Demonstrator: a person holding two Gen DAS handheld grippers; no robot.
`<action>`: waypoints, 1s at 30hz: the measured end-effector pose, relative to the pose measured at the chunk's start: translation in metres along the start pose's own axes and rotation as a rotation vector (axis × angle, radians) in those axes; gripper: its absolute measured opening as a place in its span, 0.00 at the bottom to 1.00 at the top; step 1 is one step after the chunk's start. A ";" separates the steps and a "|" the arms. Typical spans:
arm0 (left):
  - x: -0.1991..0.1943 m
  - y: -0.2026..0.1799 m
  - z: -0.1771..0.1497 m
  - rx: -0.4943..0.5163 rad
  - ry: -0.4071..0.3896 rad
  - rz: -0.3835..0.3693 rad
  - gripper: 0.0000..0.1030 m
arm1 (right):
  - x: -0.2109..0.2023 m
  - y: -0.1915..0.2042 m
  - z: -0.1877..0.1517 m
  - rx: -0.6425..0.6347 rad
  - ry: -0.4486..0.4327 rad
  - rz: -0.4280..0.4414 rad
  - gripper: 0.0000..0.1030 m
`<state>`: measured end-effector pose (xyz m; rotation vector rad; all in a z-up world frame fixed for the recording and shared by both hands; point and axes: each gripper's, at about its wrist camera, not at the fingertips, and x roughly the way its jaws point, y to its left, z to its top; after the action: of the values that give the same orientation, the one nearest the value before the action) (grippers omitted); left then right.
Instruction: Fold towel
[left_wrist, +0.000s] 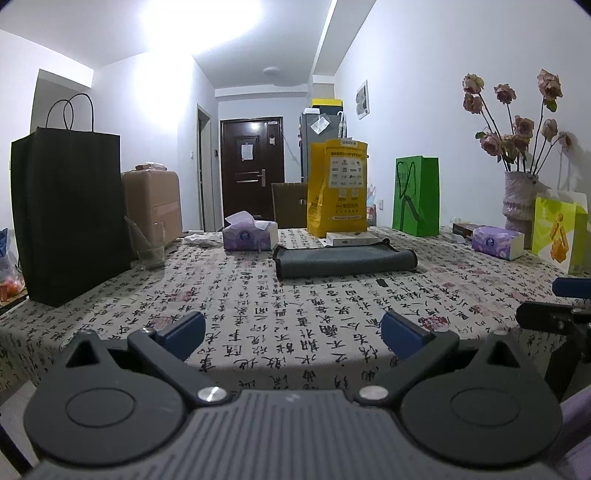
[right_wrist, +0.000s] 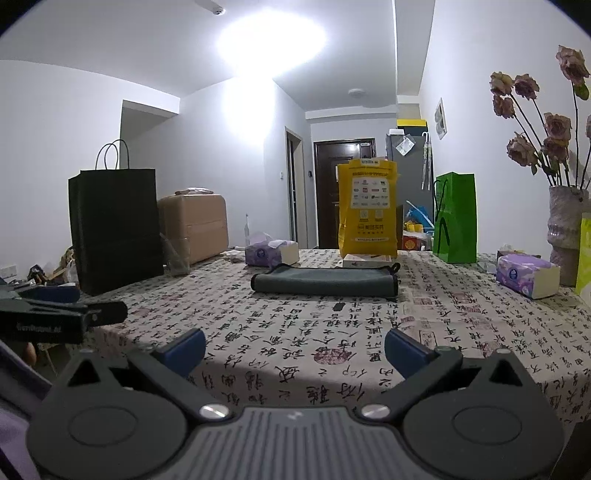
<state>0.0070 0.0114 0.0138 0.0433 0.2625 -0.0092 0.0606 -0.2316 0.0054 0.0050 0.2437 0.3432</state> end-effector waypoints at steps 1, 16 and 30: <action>0.000 0.000 0.000 0.001 -0.001 -0.001 1.00 | 0.000 0.000 0.000 -0.001 0.000 0.000 1.00; -0.001 0.001 0.000 0.003 -0.006 -0.001 1.00 | 0.001 0.002 0.000 -0.005 0.002 0.004 1.00; -0.001 0.000 0.000 0.005 -0.005 -0.001 1.00 | 0.001 0.001 -0.003 -0.002 0.008 0.007 1.00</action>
<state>0.0061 0.0110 0.0140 0.0479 0.2573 -0.0110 0.0609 -0.2299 0.0027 0.0029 0.2515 0.3509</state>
